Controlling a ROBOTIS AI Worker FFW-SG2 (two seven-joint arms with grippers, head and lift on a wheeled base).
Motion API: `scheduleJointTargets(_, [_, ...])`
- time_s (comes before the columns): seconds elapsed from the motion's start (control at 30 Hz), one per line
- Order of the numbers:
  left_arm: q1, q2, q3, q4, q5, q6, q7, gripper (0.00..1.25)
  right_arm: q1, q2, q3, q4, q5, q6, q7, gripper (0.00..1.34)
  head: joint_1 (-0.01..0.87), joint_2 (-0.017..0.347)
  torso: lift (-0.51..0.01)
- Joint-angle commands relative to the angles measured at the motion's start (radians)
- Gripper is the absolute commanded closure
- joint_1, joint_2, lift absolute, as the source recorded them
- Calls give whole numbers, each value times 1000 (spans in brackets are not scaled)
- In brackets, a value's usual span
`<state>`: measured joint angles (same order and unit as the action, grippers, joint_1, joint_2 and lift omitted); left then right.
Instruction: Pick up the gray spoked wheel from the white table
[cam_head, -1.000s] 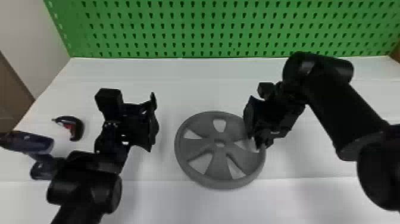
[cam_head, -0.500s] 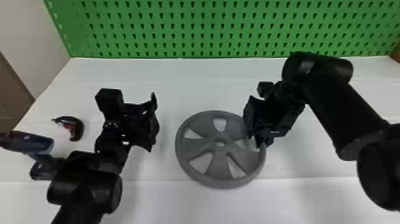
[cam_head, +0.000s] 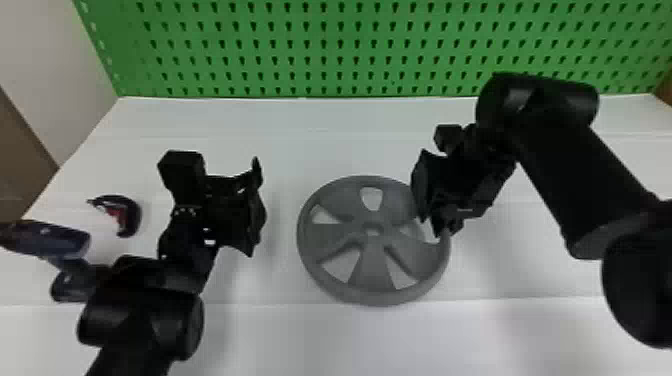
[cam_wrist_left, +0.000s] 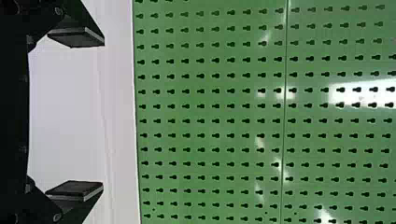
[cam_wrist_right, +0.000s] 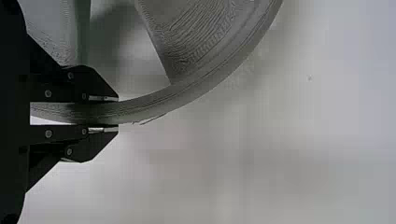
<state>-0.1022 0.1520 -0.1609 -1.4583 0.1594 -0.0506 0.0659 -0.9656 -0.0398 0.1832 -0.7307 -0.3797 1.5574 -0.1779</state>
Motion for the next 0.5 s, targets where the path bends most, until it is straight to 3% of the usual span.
scheduleJointTargets(0.0, [3,3,0,0,5,0,0,190,15,-3,-44,-82,21,15,0,1127,770,44,-98])
scheduleJointTargets(0.47, [9,8,1,0,11,0,0,191,15,-9,-110,-245,71,15,0,1127,770,44,-98])
